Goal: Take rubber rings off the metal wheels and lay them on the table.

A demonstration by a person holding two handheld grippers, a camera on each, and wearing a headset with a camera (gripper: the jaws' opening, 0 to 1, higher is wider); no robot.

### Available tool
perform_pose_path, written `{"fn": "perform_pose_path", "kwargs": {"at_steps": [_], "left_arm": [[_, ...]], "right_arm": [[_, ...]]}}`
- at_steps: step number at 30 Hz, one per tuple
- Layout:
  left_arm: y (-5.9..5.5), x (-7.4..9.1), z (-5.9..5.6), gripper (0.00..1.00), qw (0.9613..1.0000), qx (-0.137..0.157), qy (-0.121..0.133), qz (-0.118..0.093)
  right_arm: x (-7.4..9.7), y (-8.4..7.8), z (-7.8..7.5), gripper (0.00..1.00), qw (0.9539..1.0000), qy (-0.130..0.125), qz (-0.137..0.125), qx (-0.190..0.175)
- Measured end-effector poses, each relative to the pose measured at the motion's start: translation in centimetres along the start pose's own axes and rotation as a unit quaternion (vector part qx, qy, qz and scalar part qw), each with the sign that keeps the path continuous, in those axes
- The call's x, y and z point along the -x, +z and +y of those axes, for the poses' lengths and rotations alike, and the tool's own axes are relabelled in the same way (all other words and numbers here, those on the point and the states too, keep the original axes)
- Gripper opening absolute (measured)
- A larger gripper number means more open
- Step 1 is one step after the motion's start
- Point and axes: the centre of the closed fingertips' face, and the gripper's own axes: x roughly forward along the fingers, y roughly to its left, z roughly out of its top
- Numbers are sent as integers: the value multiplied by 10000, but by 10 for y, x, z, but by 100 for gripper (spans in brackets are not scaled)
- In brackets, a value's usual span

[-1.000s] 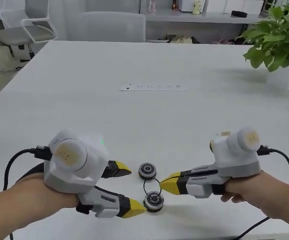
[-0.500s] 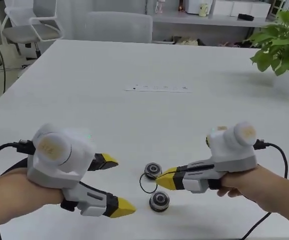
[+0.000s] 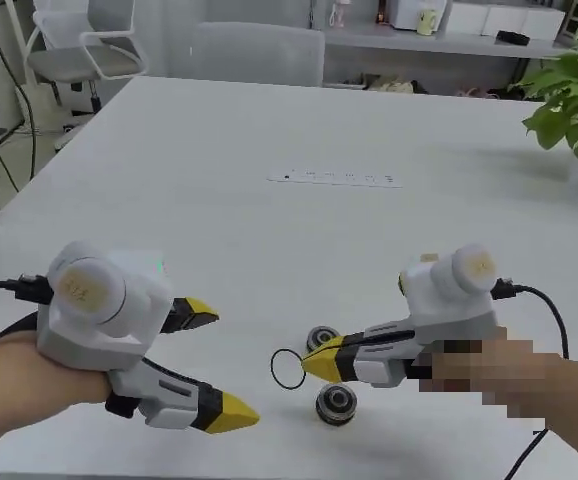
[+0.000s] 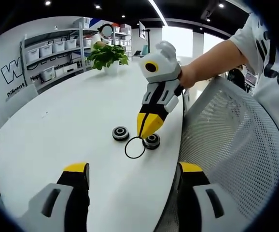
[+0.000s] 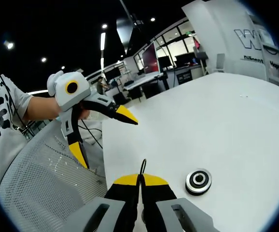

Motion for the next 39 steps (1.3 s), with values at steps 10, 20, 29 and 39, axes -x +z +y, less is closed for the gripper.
{"fn": "perform_pose_path", "kwargs": {"at_steps": [10, 20, 29, 39], "left_arm": [[-9, 7, 4, 78, 9999, 72, 73, 63], [-14, 8, 1, 78, 9998, 125, 66, 111], [-17, 8, -1, 78, 9997, 138, 56, 169], [-17, 6, -2, 77, 9996, 129, -14, 244]], "right_arm": [[-18, -3, 2, 0, 9999, 51, 87, -59], [-25, -17, -2, 0, 9995, -55, 313, -23], [-22, -18, -10, 6, 9988, -292, 340, 203], [-10, -18, -11, 14, 9983, -351, 352, 290]]}}
